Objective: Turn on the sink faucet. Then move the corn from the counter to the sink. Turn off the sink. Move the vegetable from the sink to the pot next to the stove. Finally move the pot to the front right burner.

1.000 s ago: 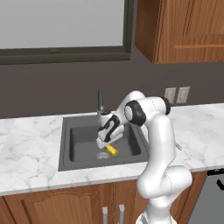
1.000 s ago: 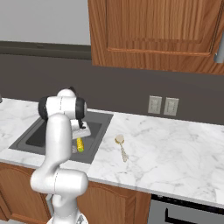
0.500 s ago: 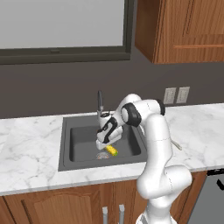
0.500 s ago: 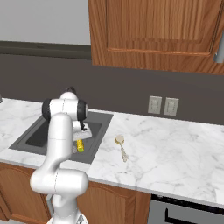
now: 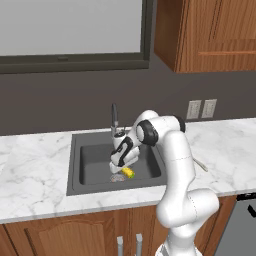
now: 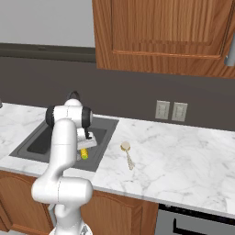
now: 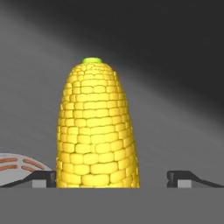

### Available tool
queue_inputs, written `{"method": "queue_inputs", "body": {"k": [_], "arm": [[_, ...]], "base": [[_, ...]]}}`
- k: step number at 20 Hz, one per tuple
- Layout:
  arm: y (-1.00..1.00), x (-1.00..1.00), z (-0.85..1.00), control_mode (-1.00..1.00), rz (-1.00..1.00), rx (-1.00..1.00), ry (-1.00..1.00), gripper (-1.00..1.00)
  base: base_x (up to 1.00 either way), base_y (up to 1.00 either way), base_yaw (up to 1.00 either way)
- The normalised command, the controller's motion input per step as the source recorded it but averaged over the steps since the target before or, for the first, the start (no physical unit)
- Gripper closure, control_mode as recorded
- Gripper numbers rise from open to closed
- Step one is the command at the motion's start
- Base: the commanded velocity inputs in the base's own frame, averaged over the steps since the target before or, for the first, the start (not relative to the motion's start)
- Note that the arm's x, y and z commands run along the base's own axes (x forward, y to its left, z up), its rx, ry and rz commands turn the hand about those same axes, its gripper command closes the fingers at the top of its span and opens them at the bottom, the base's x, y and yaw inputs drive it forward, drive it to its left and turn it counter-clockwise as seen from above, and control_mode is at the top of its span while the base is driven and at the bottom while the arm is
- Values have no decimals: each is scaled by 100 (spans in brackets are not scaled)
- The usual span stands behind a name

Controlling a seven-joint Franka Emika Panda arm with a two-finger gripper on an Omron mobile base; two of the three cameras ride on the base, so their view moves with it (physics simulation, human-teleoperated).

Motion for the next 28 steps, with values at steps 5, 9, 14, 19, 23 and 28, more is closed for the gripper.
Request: {"method": "queue_inputs", "body": {"k": [5,9,14,19,23,28], "arm": [[0,8,-34,-100,0,0,0,100],[0,1,-27,-100,0,0,0,100],[0,1,-15,-100,0,0,1,100],[-8,-7,21,-100,0,0,0,100],[-20,-25,44,-100,-1,0,0,100],[-25,-28,42,-100,-4,0,0,100]], "base": [[0,0,0],[0,0,0],[0,0,0],[0,0,0],[0,0,0],[0,0,0]]}}
